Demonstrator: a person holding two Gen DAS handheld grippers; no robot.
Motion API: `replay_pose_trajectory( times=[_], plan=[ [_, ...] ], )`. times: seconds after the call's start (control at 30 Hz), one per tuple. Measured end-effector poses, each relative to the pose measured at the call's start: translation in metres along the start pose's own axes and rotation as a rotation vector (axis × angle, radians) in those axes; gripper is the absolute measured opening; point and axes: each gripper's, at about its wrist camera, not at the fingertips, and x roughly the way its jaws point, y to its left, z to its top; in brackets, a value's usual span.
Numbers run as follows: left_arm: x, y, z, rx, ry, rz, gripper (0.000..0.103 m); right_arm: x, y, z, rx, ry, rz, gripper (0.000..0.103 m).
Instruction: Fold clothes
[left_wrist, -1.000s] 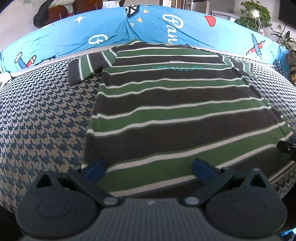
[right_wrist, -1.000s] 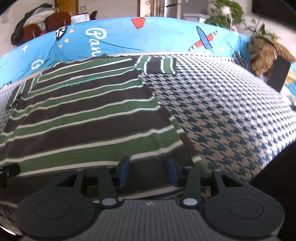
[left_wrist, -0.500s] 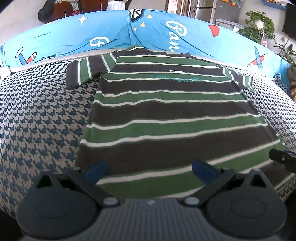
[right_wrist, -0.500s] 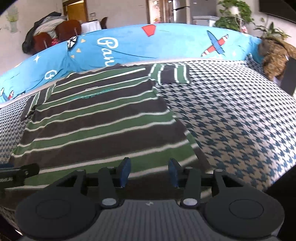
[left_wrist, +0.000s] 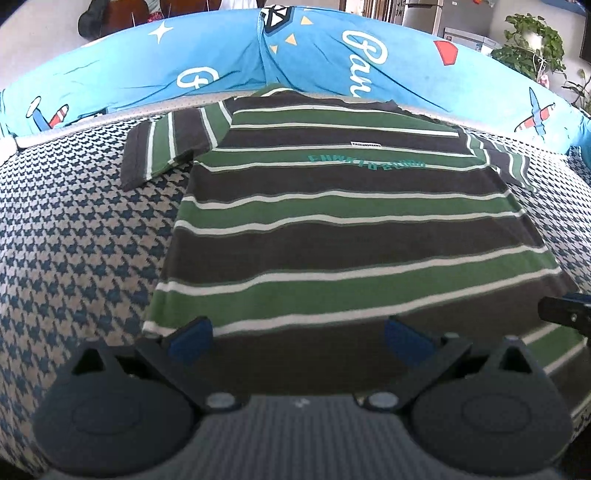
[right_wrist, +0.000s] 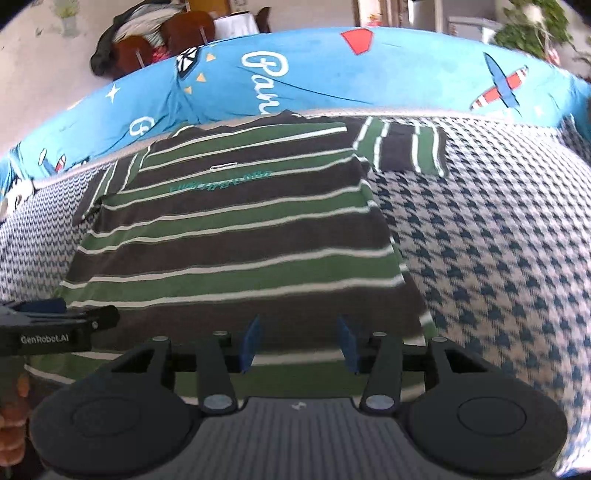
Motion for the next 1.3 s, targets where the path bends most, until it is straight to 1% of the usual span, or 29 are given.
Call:
replay_pose_trajectory(
  times=[0.1,0.2,0.33,0.53,0.7,0.9,1.3],
  plan=[
    [0.006,-0.003,0.004,0.012,-0.001,0.016,0.103,0.009,-0.002,0.004,0.002,0.01,-0.008,0.046],
    [0.011,-0.004,0.006,0.011,0.004,0.027,0.103,0.017,-0.006,0.004,0.031,0.025,-0.006,0.047],
    [0.014,-0.005,0.006,0.021,0.006,0.038,0.103,0.018,-0.002,0.001,0.0,0.015,-0.014,0.052],
    [0.015,-0.005,0.006,0.024,0.012,0.044,0.103,0.018,-0.002,-0.002,-0.011,0.003,-0.026,0.052],
    [0.015,-0.002,0.005,0.027,0.018,0.046,0.103,0.016,-0.008,-0.004,0.009,0.0,-0.05,0.051],
    [0.013,-0.004,0.003,0.029,0.019,0.058,0.103,0.015,-0.005,-0.006,-0.016,-0.003,-0.073,0.051],
    [0.01,-0.007,0.0,0.025,0.017,0.073,0.103,0.014,-0.002,-0.01,-0.032,-0.011,-0.092,0.054]
  ],
)
